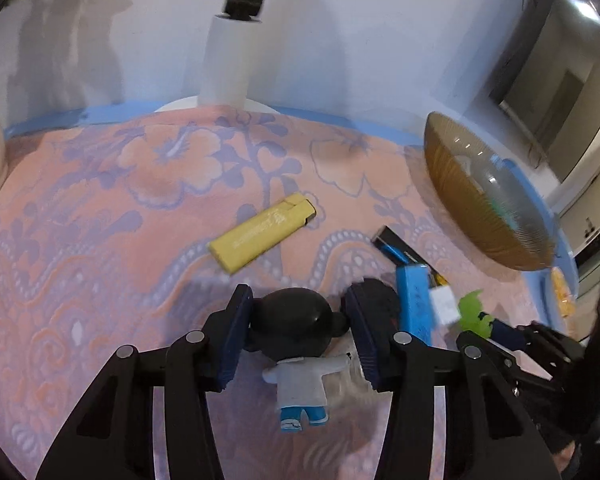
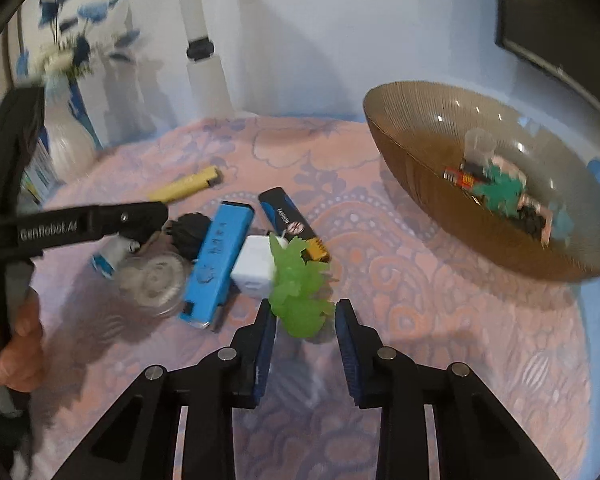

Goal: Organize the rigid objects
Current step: 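Carry the boy figure and green figure into the brown bowl and release both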

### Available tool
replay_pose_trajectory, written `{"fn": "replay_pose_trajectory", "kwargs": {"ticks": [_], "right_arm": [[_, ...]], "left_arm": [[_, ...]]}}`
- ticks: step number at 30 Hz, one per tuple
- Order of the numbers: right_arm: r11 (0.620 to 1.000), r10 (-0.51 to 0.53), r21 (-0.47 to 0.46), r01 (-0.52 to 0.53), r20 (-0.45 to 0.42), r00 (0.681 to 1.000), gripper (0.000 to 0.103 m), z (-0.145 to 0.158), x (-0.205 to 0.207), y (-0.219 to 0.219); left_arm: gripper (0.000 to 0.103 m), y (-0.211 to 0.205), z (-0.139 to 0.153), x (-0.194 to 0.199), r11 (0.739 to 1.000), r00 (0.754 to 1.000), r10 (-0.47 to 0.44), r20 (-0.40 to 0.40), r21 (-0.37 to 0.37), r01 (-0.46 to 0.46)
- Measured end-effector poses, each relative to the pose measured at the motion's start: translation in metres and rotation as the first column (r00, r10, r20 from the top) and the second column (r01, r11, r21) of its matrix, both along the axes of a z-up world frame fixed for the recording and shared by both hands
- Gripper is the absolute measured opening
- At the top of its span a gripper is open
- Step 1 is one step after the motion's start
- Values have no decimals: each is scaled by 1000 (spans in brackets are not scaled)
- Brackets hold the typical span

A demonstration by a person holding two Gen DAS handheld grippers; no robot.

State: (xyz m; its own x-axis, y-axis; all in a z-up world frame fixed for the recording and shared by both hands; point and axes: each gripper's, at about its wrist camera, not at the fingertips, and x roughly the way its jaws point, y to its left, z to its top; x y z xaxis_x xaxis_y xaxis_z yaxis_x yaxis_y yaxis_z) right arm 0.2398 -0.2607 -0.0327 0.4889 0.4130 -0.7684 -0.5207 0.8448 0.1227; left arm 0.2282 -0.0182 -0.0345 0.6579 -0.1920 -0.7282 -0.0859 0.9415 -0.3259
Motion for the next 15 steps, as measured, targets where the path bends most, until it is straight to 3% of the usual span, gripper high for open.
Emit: {"fn": "replay_pose_trajectory", "kwargs": {"ticks": [3,5,6,10,12,14,15], "right_arm": [[999,17,34,-16,-19,1000,30,5,-17,-11],[997,65,46,-64,-17,998,30,11,-39,-13],[996,81,39,-81,-14,997,30,12,-48,-13],[988,137,-71,-136,13,990,30,3,-86,-2],[984,147,-104,-146,-5,989,31,-7,-94,5],[986,136,-94,-138,-27,990,41,-11,-100,6],[987,136,-80,-138,-29,990,56,-11,-104,5]], "left_arm": [[45,16,5,-29,995,1000,19,6,-97,-18],[45,31,-2,-50,969,998,46,-37,-242,-54],[45,33,-2,-59,963,998,54,-31,-264,-61],[45,26,-6,-91,987,996,88,-5,-137,-88],[46,27,-18,-98,985,995,97,-17,-142,-98],[46,29,-26,-106,979,995,102,19,-181,-97],[46,32,-27,-108,977,994,104,29,-188,-96]]}}
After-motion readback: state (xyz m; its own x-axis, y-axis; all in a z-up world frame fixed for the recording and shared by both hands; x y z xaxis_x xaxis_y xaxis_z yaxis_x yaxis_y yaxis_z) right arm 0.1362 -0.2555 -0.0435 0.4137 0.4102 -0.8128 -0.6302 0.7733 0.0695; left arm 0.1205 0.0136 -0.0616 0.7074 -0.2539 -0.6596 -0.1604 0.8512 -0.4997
